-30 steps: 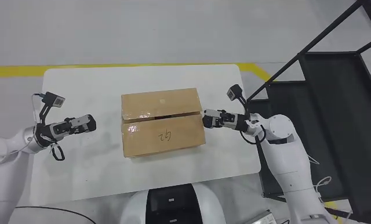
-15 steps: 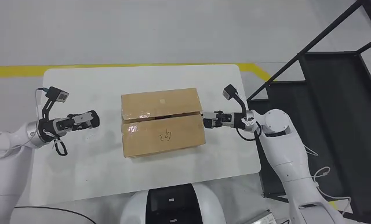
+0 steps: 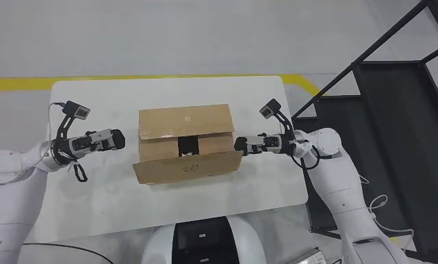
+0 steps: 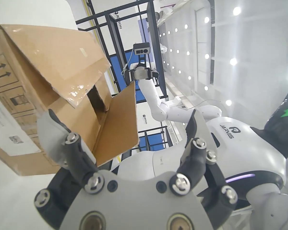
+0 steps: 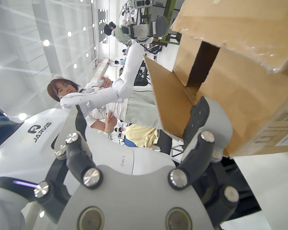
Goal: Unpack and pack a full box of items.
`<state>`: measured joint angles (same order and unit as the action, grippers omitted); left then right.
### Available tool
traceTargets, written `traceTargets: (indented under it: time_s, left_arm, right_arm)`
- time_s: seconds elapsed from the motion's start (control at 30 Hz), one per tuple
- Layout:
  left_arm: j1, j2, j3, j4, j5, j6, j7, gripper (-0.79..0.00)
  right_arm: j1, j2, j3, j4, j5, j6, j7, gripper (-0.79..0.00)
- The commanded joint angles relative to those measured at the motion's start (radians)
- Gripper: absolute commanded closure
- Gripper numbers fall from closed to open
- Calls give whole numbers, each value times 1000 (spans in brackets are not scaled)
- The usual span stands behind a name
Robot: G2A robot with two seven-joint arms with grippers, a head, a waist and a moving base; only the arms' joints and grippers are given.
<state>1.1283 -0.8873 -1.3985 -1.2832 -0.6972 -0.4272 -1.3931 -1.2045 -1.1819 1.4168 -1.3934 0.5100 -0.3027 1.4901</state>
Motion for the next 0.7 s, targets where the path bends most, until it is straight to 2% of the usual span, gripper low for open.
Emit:
traceTargets:
  time_s: [0.0, 0.13, 0.27, 0.67]
  left_arm:
    - [-15, -6, 25, 5, -21, 12, -12, -785]
    - [-48, -16, 76, 37, -2, 32, -26, -785]
    - [-75, -26, 112, 71, -3, 47, -36, -785]
    - [-156, -58, 187, 196, -61, 72, -43, -785]
  right_arm:
    - [-10, 4, -15, -23, 8, 23, 46, -785]
    - [-36, 21, -87, -76, -74, 61, 46, -785]
    - [-47, 40, -127, -88, -84, 68, 46, -785]
    - [-35, 68, -146, -83, -56, 62, 46, -785]
